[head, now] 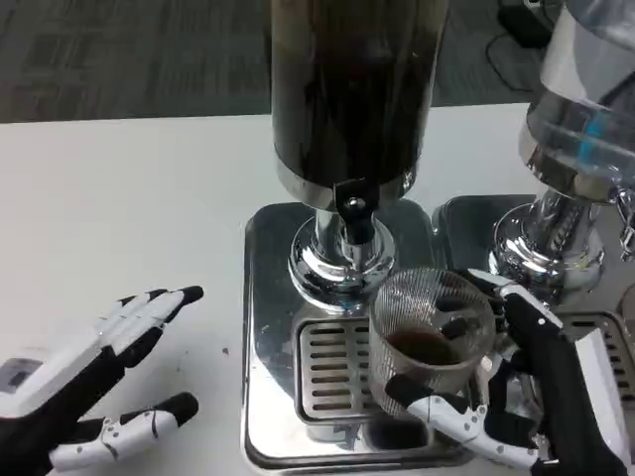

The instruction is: Grasp the cup under the faucet to collect the drink, then remove the cup.

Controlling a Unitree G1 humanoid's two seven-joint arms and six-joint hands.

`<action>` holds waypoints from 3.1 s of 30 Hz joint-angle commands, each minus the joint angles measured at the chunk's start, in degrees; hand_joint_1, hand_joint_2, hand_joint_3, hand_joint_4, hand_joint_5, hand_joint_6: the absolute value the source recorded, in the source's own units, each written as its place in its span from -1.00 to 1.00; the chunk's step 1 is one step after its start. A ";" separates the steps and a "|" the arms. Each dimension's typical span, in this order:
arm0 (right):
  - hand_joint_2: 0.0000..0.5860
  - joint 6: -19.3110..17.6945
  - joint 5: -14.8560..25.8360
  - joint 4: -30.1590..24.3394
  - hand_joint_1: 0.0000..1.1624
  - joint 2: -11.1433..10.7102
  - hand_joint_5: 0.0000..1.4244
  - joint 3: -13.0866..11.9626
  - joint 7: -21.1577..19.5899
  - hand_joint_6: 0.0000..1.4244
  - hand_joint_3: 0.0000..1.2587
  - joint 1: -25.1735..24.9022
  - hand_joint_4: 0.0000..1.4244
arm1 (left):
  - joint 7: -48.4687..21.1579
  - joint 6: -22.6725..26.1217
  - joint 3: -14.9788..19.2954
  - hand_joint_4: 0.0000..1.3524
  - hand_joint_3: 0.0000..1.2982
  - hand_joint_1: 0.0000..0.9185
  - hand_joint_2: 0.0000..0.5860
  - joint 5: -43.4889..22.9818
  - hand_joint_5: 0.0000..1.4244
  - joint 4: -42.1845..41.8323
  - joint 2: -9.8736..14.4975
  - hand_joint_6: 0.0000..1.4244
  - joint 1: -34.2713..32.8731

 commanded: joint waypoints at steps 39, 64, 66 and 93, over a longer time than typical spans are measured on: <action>-0.43 -0.58 3.94 -15.70 0.48 0.22 0.28 -2.86 8.74 0.81 -0.09 10.43 -0.09 | -0.53 0.86 1.37 -1.00 -1.00 -1.00 -0.08 -2.62 -1.00 -16.50 6.01 -1.00 13.07; -0.43 -1.13 3.42 -16.02 0.48 1.45 0.28 -4.26 8.23 0.81 -0.09 10.59 -0.09 | 3.35 4.83 4.83 -1.00 -1.00 -1.00 -0.06 -1.38 -1.00 -20.05 0.76 -1.00 17.20; -0.43 -1.09 3.54 -16.04 0.48 1.51 0.28 -4.38 8.25 0.81 -0.09 10.65 -0.09 | 3.60 5.06 5.04 -1.00 -1.00 -1.00 -0.06 -1.17 -1.00 -20.28 0.32 -1.00 17.42; -0.42 -1.71 1.96 -16.66 0.48 3.36 0.28 -4.66 7.27 0.81 -0.09 12.79 -0.08 | 3.55 4.16 0.16 -1.00 -1.00 -1.00 -0.10 -1.54 -1.00 -13.34 -0.45 -1.00 8.28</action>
